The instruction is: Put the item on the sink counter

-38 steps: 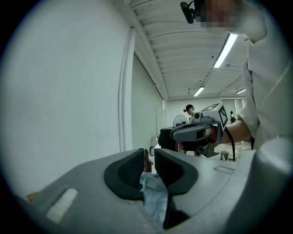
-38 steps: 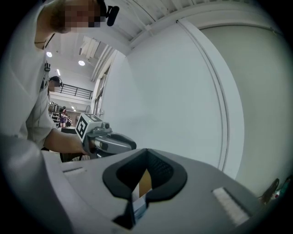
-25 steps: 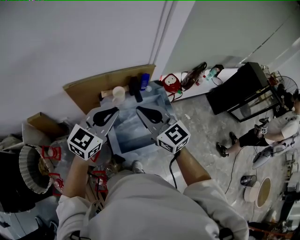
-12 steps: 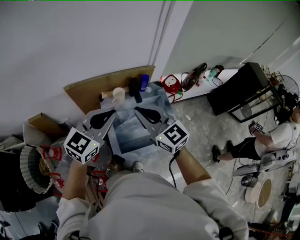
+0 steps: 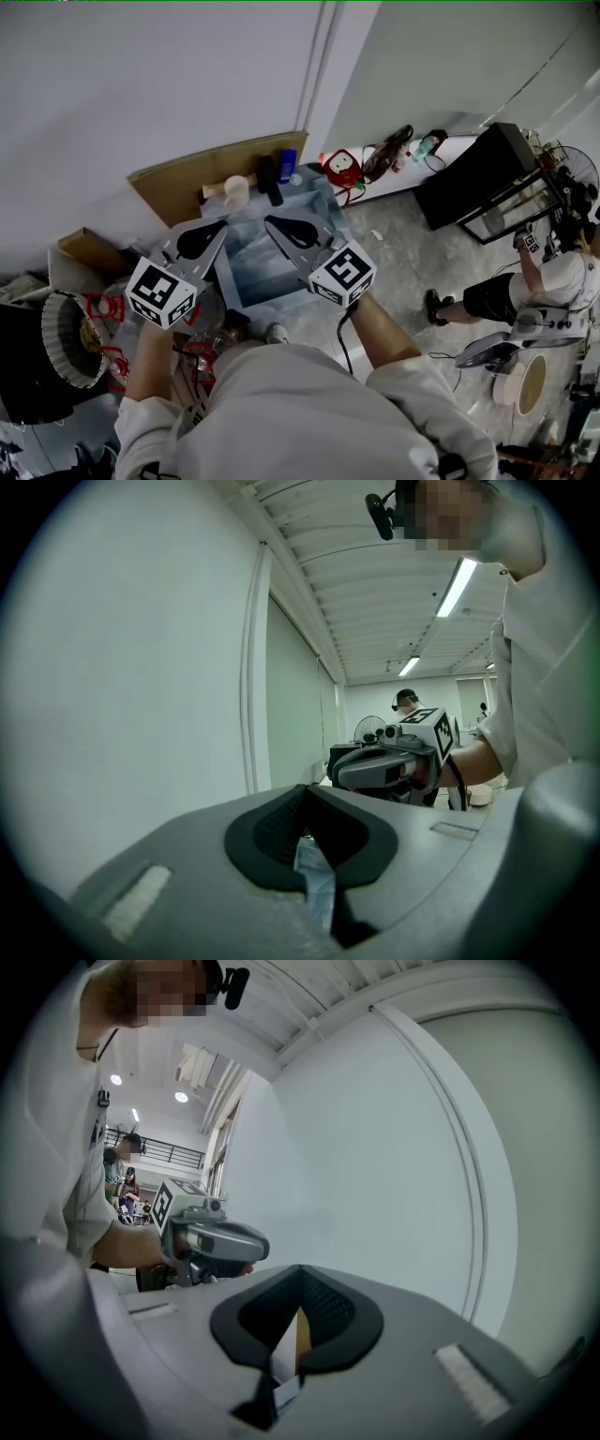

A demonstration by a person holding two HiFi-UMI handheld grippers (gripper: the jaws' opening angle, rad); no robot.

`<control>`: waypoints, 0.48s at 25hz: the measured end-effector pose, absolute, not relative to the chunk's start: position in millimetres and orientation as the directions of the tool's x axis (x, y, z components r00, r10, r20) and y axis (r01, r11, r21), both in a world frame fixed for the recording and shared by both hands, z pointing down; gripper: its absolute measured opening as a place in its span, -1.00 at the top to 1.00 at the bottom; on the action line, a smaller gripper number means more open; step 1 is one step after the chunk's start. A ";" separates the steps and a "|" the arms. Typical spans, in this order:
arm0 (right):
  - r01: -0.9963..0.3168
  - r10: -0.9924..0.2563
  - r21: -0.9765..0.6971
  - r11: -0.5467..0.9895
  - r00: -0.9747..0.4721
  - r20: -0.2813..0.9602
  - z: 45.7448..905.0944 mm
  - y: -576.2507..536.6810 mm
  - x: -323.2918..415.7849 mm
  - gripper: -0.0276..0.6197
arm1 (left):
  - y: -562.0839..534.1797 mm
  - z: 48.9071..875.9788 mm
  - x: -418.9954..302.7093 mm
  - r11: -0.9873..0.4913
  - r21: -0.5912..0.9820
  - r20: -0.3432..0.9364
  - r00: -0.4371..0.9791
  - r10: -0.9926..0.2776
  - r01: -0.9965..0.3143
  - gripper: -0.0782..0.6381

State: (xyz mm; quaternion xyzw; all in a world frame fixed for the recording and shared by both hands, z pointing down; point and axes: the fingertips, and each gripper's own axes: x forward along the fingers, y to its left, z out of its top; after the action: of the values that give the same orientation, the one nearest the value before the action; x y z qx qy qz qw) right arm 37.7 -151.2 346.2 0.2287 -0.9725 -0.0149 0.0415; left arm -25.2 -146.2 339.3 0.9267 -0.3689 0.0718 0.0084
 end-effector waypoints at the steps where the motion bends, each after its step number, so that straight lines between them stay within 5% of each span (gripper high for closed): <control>1: -0.442 -0.444 0.046 0.896 -0.893 0.074 346.3 -151.1 37.7 0.90 | -146.5 339.3 -25.1 -0.727 -0.038 0.139 0.717 -0.683 -0.685 0.76; 12: -0.433 -0.435 0.033 0.901 -0.898 0.071 344.4 -152.2 37.5 0.91 | -149.7 342.8 -25.3 -0.725 -0.033 0.150 0.714 -0.684 -0.688 0.76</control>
State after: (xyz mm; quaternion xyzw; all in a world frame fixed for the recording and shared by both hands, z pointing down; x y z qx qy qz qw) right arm 37.5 -152.2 344.4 0.2228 -0.9741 -0.0084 0.0382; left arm -25.3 -149.7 342.8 0.9256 -0.3706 0.0757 0.0127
